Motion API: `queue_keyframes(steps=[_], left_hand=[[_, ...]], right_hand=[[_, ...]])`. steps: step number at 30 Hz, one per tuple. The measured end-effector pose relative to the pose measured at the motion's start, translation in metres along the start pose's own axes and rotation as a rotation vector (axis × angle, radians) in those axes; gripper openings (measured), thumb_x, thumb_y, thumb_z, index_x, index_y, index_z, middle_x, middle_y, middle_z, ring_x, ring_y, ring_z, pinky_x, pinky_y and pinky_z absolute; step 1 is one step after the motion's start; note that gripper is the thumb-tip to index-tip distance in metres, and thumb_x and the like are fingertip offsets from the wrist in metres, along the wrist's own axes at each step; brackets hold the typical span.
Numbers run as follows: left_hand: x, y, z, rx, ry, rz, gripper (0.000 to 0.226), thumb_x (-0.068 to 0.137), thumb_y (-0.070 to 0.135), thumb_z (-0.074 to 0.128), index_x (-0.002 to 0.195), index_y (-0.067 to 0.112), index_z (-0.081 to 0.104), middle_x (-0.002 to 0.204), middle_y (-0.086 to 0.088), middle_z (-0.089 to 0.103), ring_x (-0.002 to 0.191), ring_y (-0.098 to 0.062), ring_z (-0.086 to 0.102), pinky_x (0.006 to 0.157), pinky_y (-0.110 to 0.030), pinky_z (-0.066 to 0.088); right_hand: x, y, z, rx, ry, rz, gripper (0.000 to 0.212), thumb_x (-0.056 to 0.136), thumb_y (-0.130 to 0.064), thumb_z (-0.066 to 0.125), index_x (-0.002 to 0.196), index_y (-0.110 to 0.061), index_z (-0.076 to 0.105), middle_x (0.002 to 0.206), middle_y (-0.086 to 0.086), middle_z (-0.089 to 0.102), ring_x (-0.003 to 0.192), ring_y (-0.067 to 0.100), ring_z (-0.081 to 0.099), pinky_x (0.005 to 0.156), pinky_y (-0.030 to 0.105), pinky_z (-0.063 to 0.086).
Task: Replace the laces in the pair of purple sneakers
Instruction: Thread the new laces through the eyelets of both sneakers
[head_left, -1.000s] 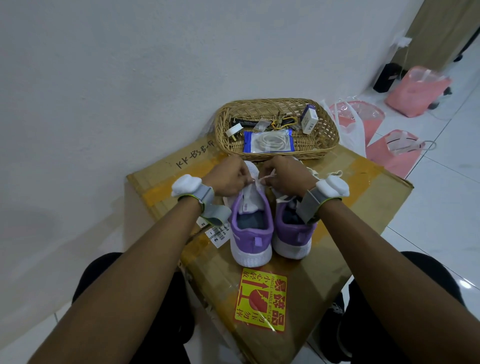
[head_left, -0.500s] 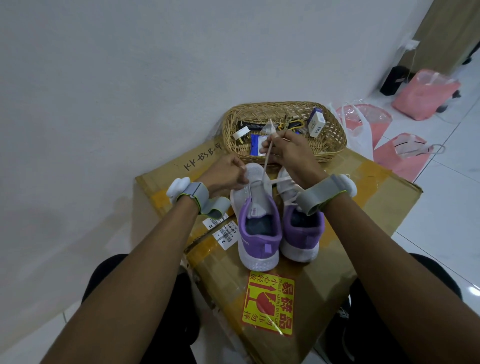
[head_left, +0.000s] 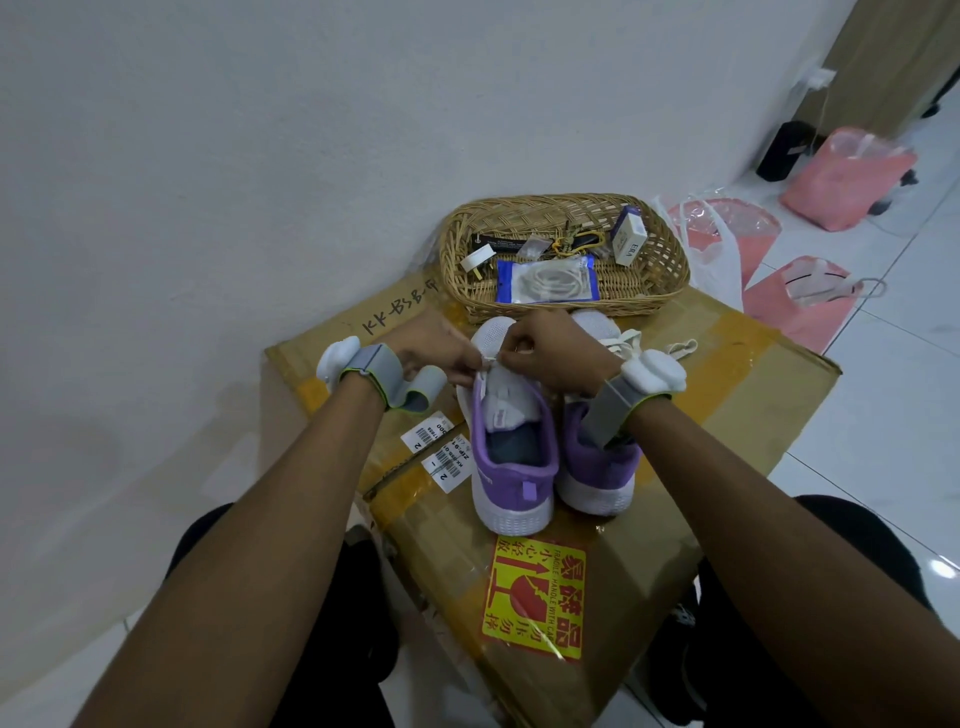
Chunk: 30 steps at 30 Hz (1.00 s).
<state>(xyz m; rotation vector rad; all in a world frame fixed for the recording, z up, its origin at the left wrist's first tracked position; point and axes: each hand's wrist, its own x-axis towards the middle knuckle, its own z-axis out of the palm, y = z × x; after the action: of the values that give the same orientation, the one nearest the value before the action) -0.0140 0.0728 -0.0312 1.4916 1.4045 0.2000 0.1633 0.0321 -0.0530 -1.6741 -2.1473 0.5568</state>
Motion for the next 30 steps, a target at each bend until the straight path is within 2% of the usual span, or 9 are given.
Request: queue_keyframes(steps=[2, 7, 11, 17, 20, 25, 26, 29, 30], left_hand=[[0.000, 0.001, -0.002, -0.033, -0.029, -0.005, 0.018, 0.087, -0.001, 0.071, 0.103, -0.009, 0.073, 0.058, -0.008, 0.070, 0.045, -0.008, 0.065, 0.045, -0.014, 0.050], [0.005, -0.005, -0.003, -0.069, -0.063, -0.001, 0.011, 0.089, -0.005, 0.068, 0.096, -0.005, 0.075, 0.082, -0.014, 0.074, 0.059, -0.011, 0.071, 0.053, -0.018, 0.056], [0.009, -0.005, -0.003, -0.010, -0.058, 0.002, 0.010, 0.089, -0.002, 0.069, 0.093, -0.001, 0.077, 0.075, -0.008, 0.075, 0.059, -0.010, 0.071, 0.054, -0.018, 0.056], [0.012, -0.004, -0.002, 0.055, -0.063, 0.013, 0.010, 0.089, -0.001, 0.068, 0.094, 0.000, 0.077, 0.075, -0.009, 0.075, 0.055, -0.008, 0.070, 0.050, -0.016, 0.053], [0.013, -0.004, -0.003, 0.111, -0.062, 0.028, 0.010, 0.090, 0.001, 0.069, 0.094, 0.002, 0.078, 0.076, -0.008, 0.075, 0.054, -0.007, 0.070, 0.049, -0.015, 0.051], [0.012, -0.005, -0.003, 0.162, -0.032, 0.071, 0.011, 0.090, 0.006, 0.069, 0.093, 0.006, 0.080, 0.076, -0.007, 0.076, 0.054, -0.006, 0.069, 0.050, -0.016, 0.053], [0.013, -0.007, -0.003, 0.149, -0.021, 0.070, 0.012, 0.091, 0.005, 0.067, 0.092, 0.006, 0.080, 0.077, -0.009, 0.076, 0.057, -0.009, 0.070, 0.053, -0.019, 0.056], [0.015, -0.014, -0.003, 0.185, -0.029, 0.113, 0.014, 0.089, 0.003, 0.068, 0.093, 0.009, 0.079, 0.087, -0.010, 0.078, 0.081, -0.022, 0.076, 0.076, -0.034, 0.063], [0.015, -0.015, -0.002, 0.257, -0.029, 0.165, 0.014, 0.087, 0.002, 0.071, 0.094, 0.011, 0.079, 0.088, -0.008, 0.077, 0.081, -0.022, 0.076, 0.075, -0.034, 0.063]], right_hand=[[0.001, -0.001, 0.002, -0.022, -0.010, -0.006, 0.014, 0.086, -0.022, 0.068, 0.086, -0.011, 0.077, 0.085, 0.007, 0.072, 0.075, 0.017, 0.059, 0.068, 0.028, 0.044], [0.004, -0.008, 0.003, -0.099, -0.011, -0.023, 0.011, 0.080, -0.015, 0.069, 0.081, -0.009, 0.078, 0.081, 0.007, 0.073, 0.077, 0.022, 0.063, 0.068, 0.029, 0.047], [0.005, -0.013, 0.002, -0.168, -0.043, -0.035, 0.011, 0.075, -0.009, 0.068, 0.078, -0.006, 0.078, 0.078, 0.010, 0.073, 0.074, 0.026, 0.063, 0.065, 0.029, 0.047], [0.008, -0.018, 0.006, -0.267, -0.089, -0.020, 0.010, 0.072, -0.010, 0.068, 0.076, -0.007, 0.076, 0.079, 0.011, 0.071, 0.075, 0.029, 0.062, 0.062, 0.026, 0.039], [0.008, -0.022, 0.005, -0.305, -0.107, -0.033, 0.011, 0.074, -0.010, 0.067, 0.079, -0.006, 0.077, 0.081, 0.012, 0.072, 0.078, 0.030, 0.062, 0.063, 0.028, 0.043], [0.002, -0.026, 0.011, -0.349, -0.032, -0.050, 0.016, 0.081, -0.013, 0.065, 0.090, -0.009, 0.077, 0.094, 0.016, 0.069, 0.088, 0.035, 0.061, 0.065, 0.029, 0.033], [0.000, -0.026, 0.012, -0.337, -0.011, -0.038, 0.015, 0.082, -0.016, 0.065, 0.091, -0.011, 0.076, 0.096, 0.016, 0.068, 0.089, 0.037, 0.061, 0.065, 0.031, 0.035], [-0.003, -0.025, 0.014, -0.328, 0.078, -0.030, 0.014, 0.084, -0.023, 0.065, 0.092, -0.021, 0.076, 0.102, 0.008, 0.068, 0.094, 0.032, 0.061, 0.067, 0.032, 0.036], [-0.004, -0.024, 0.015, -0.362, 0.101, -0.032, 0.013, 0.084, -0.025, 0.065, 0.092, -0.023, 0.076, 0.104, 0.005, 0.067, 0.097, 0.030, 0.060, 0.070, 0.033, 0.036]])
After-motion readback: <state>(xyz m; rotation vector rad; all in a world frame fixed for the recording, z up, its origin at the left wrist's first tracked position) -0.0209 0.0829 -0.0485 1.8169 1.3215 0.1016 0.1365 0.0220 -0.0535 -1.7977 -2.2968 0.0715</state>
